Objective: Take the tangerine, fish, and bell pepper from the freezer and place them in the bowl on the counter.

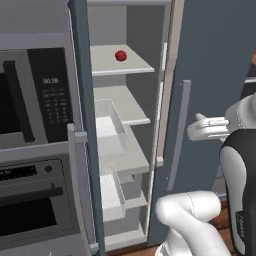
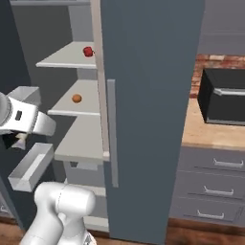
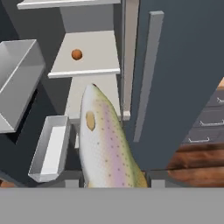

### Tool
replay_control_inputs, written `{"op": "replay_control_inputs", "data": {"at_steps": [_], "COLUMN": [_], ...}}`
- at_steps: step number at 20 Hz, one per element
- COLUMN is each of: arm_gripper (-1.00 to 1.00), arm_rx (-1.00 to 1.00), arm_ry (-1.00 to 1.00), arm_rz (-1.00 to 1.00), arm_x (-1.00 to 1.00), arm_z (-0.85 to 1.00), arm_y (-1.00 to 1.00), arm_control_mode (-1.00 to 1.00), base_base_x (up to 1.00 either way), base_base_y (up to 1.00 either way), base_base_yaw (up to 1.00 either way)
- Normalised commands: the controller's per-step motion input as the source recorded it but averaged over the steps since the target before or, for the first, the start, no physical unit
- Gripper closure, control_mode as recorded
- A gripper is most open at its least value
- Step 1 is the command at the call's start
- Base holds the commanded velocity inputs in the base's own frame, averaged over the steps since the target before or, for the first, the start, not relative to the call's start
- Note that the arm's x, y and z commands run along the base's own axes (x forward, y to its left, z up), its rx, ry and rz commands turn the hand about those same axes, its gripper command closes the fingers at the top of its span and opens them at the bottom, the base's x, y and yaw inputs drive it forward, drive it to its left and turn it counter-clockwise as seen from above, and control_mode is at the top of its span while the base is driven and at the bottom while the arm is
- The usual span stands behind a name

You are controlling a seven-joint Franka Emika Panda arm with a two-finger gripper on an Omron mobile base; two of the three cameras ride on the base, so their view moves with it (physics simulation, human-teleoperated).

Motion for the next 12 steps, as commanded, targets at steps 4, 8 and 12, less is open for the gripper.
{"op": "replay_control_inputs", "data": {"at_steps": [4,8,12], "arm_gripper": [1.0,1.0,1.0], "arm_rx": [0.0,0.0,0.0], "arm_ry": [0.0,0.0,0.0], "arm_rz": [0.0,0.0,0.0], "arm_x": [0.0,0.0,0.0], "arm_z": [0.0,0.0,0.0], "arm_y": [0.0,0.0,0.0], "arm_control_mode": [1.0,1.0,1.0], "base_base_x": [0.0,0.0,0.0], "base_base_y": [-0.97,-0.93,-0.52], "base_base_yaw": [-0.03,-0.14,-0.42]}}
